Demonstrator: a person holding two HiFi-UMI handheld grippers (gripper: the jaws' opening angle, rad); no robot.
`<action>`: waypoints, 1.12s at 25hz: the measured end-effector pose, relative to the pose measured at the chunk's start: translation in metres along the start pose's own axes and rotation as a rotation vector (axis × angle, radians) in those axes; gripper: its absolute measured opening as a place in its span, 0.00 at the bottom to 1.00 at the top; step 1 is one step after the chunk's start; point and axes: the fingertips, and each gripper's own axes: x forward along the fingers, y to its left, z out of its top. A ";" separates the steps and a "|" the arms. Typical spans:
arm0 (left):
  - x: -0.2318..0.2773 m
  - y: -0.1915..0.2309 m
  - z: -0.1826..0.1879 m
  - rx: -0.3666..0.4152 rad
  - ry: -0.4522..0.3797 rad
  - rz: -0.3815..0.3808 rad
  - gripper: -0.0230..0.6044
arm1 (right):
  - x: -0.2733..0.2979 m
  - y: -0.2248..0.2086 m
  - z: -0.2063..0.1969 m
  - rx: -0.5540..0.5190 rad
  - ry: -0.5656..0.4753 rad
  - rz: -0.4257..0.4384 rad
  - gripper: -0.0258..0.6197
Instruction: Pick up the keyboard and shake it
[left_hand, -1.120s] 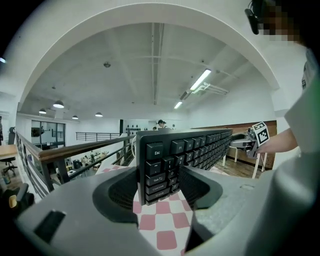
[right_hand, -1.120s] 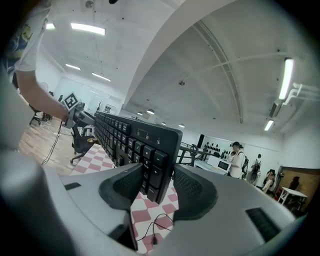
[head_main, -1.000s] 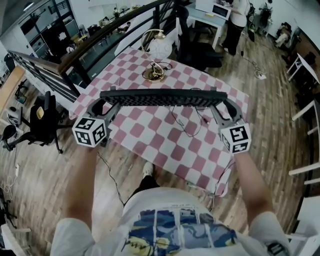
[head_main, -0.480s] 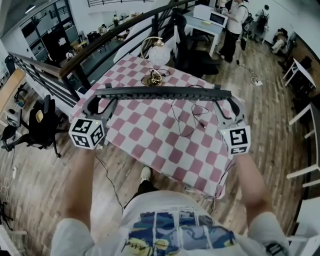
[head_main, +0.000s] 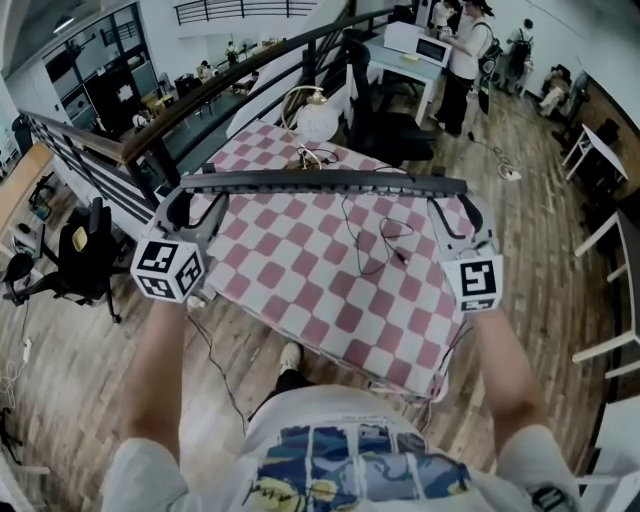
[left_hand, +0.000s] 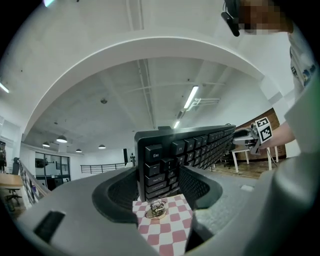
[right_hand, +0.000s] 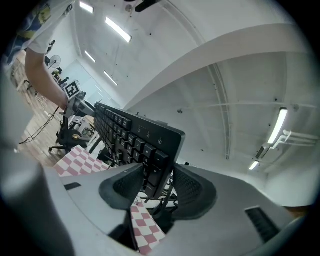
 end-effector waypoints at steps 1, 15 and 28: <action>-0.001 0.000 0.003 0.005 -0.005 0.002 0.44 | -0.001 -0.001 0.003 -0.003 -0.006 -0.002 0.33; -0.007 -0.003 0.027 0.047 -0.055 0.018 0.44 | -0.012 -0.014 0.025 -0.037 -0.042 -0.041 0.32; -0.002 -0.001 0.031 0.058 -0.057 0.016 0.44 | -0.009 -0.017 0.024 -0.032 -0.049 -0.055 0.32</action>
